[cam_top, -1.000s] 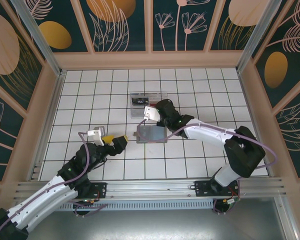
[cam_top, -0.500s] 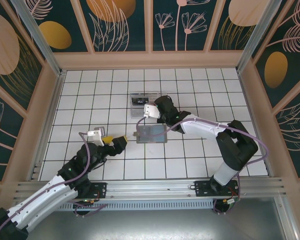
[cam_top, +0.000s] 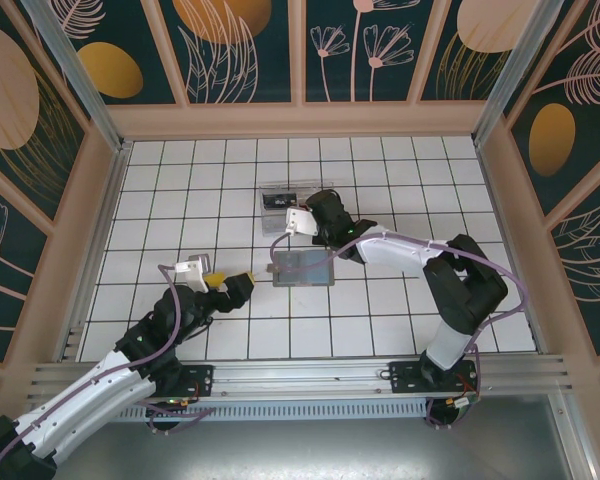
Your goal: Take the credit cards out of the card holder
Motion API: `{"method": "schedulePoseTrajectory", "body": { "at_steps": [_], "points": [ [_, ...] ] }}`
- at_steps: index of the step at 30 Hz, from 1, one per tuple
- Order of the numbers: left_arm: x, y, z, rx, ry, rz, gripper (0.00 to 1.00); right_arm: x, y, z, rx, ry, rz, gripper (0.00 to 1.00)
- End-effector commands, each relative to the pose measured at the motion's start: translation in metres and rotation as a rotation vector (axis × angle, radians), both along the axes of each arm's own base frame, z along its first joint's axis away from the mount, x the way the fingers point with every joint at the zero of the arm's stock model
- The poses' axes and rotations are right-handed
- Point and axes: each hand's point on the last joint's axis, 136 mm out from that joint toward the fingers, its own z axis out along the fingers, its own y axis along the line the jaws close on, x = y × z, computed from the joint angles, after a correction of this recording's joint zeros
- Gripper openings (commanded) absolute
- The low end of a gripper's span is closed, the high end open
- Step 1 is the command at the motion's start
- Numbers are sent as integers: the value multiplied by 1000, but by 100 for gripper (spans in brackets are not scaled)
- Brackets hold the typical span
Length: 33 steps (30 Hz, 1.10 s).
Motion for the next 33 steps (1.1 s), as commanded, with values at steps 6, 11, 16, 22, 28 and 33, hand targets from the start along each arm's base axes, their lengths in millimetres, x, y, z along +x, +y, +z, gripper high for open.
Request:
{"method": "schedulePoseTrajectory", "body": {
  "at_steps": [6, 11, 16, 22, 28, 33],
  "points": [
    [2, 4, -6, 31, -4, 14, 99, -3, 1, 20, 20, -55, 21, 0],
    [1, 4, -6, 30, -6, 11, 99, -8, 0, 23, -5, -67, 37, 0],
    [1, 3, -6, 30, -5, 9, 99, -7, -1, 18, -31, -60, 44, 0],
    [1, 4, -6, 31, -4, 10, 99, -2, 0, 7, -57, -45, 36, 0],
    [1, 4, -6, 32, -4, 12, 99, 7, 0, 4, -60, -29, 16, 0],
    [1, 5, -7, 35, -4, 13, 99, 9, -1, 0, -60, -22, 12, 0]
  ]
}}
